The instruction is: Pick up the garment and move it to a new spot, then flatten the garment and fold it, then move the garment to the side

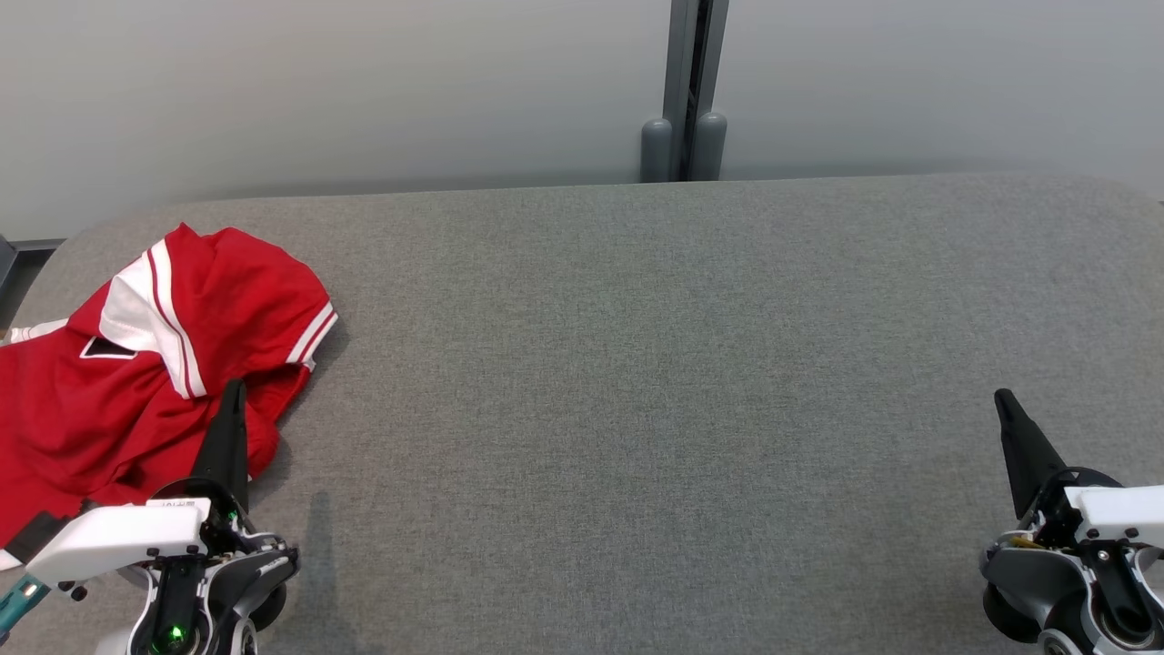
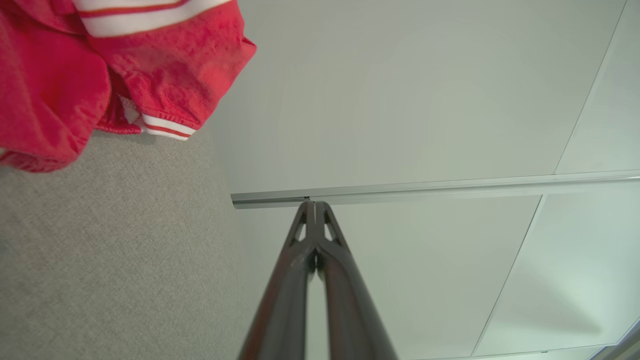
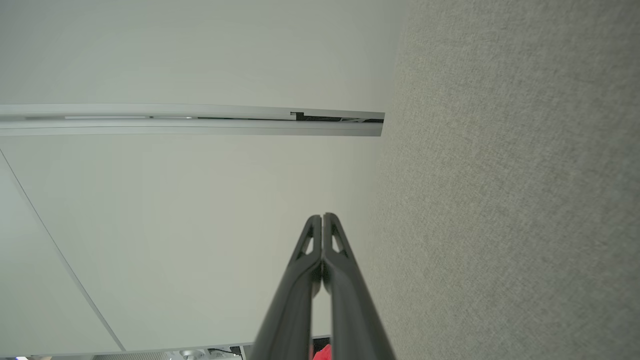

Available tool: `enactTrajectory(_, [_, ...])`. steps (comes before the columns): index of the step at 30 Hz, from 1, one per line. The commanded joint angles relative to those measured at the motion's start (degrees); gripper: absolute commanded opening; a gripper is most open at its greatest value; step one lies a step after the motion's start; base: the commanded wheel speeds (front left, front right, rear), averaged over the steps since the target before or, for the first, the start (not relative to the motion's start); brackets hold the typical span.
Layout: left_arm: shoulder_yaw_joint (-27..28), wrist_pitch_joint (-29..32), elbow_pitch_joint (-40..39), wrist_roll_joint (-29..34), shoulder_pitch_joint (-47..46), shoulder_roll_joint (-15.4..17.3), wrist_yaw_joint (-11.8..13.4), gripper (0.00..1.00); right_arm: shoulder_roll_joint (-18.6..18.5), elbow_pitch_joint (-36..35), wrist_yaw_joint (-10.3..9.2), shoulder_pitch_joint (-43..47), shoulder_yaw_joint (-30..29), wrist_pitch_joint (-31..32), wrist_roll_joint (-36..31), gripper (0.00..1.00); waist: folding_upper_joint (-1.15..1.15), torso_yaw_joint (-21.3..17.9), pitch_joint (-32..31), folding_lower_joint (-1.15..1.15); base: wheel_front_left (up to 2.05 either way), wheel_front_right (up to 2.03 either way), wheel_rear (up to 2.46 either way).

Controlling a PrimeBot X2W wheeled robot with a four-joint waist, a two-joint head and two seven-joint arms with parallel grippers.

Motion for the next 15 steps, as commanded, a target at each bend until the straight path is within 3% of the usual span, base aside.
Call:
enactTrajectory(1, [0.2,0.1,-0.1,-0.2,-0.6,0.3,-0.2,0.00,-0.3,0.0,0.02,-0.4,0.0,-0.2,0.5,0.00,0.00,0.0,0.0,0.00,0.00,0.00,0.00])
enactTrajectory(15, [0.2,0.1,-0.1,-0.2,-0.6,0.3,-0.2,0.00,-0.3,0.0,0.02,-0.4,0.0,-0.2,0.5,0.00,0.00,0.0,0.0,0.00,0.00,0.00,0.00])
